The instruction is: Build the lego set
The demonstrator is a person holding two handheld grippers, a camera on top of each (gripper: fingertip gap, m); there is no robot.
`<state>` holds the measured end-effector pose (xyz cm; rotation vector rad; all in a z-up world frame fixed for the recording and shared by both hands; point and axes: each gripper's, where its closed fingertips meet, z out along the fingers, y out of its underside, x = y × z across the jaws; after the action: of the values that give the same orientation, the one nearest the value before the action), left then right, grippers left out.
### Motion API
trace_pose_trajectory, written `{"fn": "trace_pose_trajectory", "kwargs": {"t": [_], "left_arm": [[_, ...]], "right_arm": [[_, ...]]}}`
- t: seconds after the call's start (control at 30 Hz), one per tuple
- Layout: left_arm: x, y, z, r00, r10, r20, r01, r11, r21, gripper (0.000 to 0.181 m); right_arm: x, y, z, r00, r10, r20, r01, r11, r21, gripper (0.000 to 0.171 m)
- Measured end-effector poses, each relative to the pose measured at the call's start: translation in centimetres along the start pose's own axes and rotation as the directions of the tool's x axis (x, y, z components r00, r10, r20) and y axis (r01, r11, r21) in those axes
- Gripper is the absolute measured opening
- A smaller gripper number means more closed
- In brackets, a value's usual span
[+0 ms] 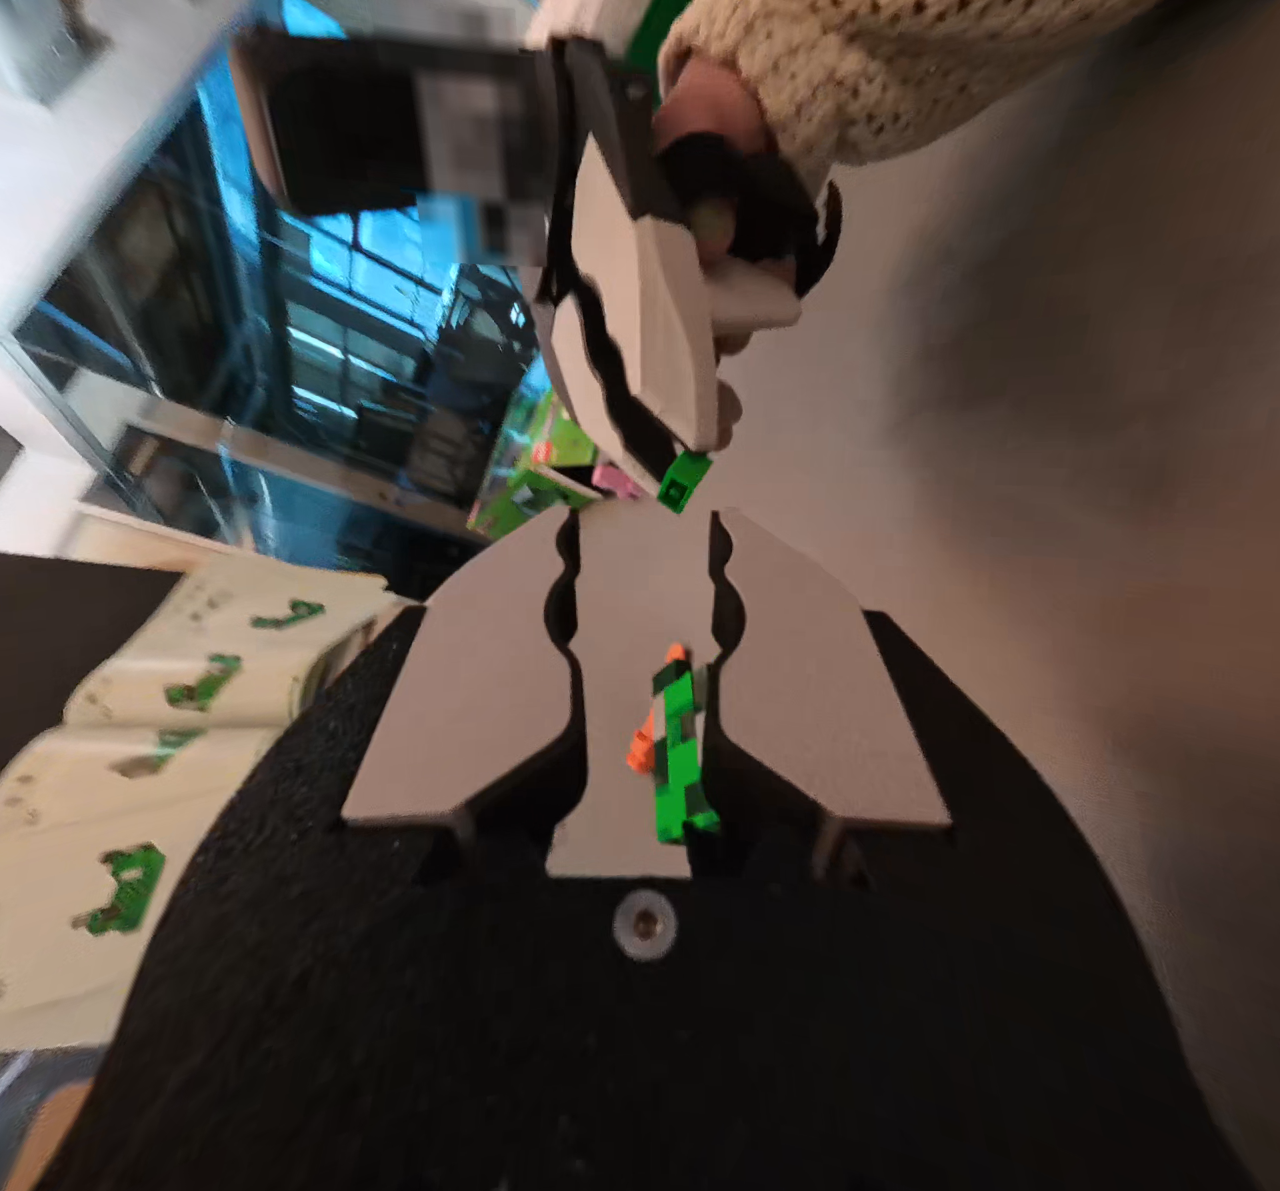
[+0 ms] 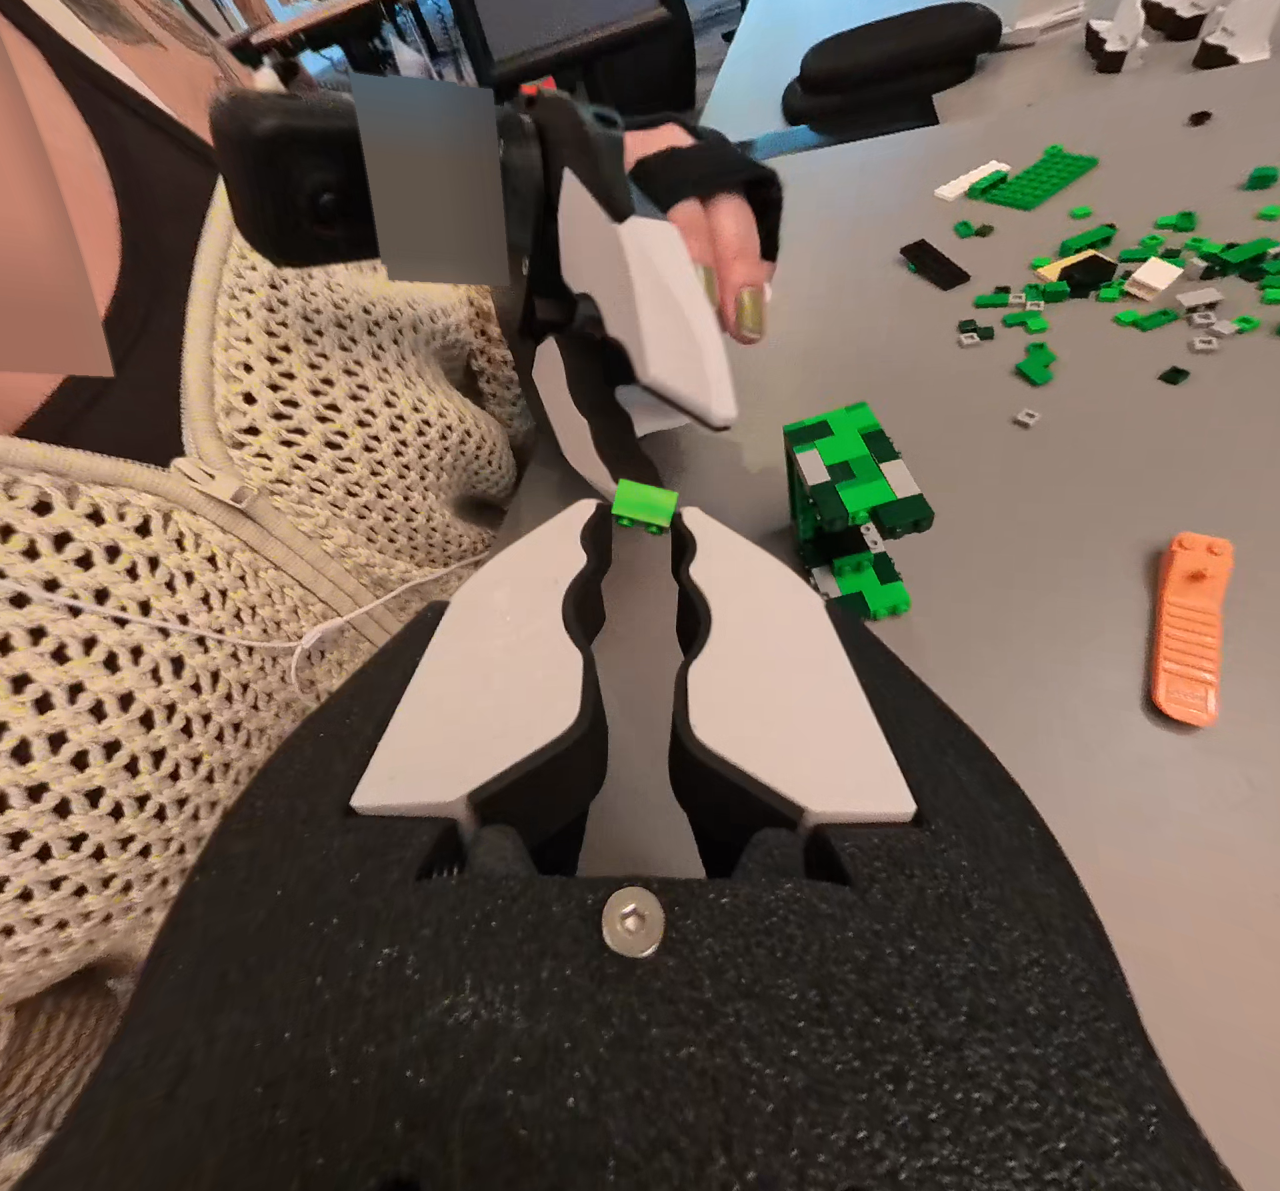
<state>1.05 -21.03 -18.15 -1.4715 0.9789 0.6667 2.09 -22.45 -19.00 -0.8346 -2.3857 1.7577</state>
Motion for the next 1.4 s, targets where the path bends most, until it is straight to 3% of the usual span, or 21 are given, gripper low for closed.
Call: {"fn": "trace_pose_trajectory", "kwargs": {"t": [0.23,0.47,0.57,0.67,0.8,0.87,0.97,1.03,1.1,1.27,1.4], "left_arm": [[-0.3,-2.0,-0.6,0.989,0.110,0.102,-0.121,0.986,0.110,0.011],[-0.7,-2.7,-0.9,0.975,0.152,0.162,-0.175,0.975,0.137,0.004],[-0.3,-2.2,-0.7,0.995,0.041,0.089,-0.052,0.990,0.127,0.004],[-0.2,-1.1,-0.6,0.976,-0.219,-0.013,0.220,0.971,0.094,0.009],[-0.9,-1.6,-1.2,0.806,-0.566,-0.174,0.587,0.802,0.110,0.027],[-1.2,-0.8,-0.9,0.699,-0.690,-0.186,0.704,0.710,0.015,0.027],[-0.6,-1.6,-0.7,0.422,-0.856,-0.298,0.878,0.468,-0.101,0.033],[-1.1,-2.1,-0.7,0.298,-0.896,-0.329,0.933,0.346,-0.098,0.031],[-1.3,-1.6,-0.5,0.273,-0.916,-0.292,0.945,0.313,-0.099,0.026],[-0.5,-1.5,-0.1,0.338,-0.906,-0.256,0.914,0.381,-0.139,0.005],[-0.5,-1.5,-0.1,0.388,-0.886,-0.253,0.895,0.427,-0.125,0.001]], "right_arm": [[-0.8,-1.3,-0.5,1.000,0.012,0.028,-0.014,0.998,0.068,0.016],[-1.4,-1.8,-0.8,1.000,-0.003,0.011,0.002,0.995,0.095,0.016],[-1.0,-1.3,-0.7,0.996,-0.070,-0.062,0.074,0.996,0.054,0.016],[-0.7,-1.6,-1.0,0.963,-0.207,-0.174,0.214,0.977,0.021,0.016],[-0.3,-1.7,-1.3,0.821,-0.472,-0.322,0.436,0.882,-0.181,0.016],[-0.1,-1.7,-1.3,0.698,-0.620,-0.358,0.531,0.784,-0.322,0.016],[0.3,-2.1,-1.6,0.471,-0.798,-0.376,0.617,0.602,-0.506,0.016],[0.4,-2.2,-1.6,0.356,-0.866,-0.351,0.632,0.500,-0.592,0.016],[0.3,-2.2,-1.5,0.286,-0.899,-0.330,0.633,0.436,-0.640,0.016],[0.8,-1.5,-1.5,0.205,-0.940,-0.274,0.603,0.341,-0.721,0.016],[0.8,-1.6,-1.5,0.156,-0.955,-0.254,0.591,0.296,-0.750,0.016]]}}
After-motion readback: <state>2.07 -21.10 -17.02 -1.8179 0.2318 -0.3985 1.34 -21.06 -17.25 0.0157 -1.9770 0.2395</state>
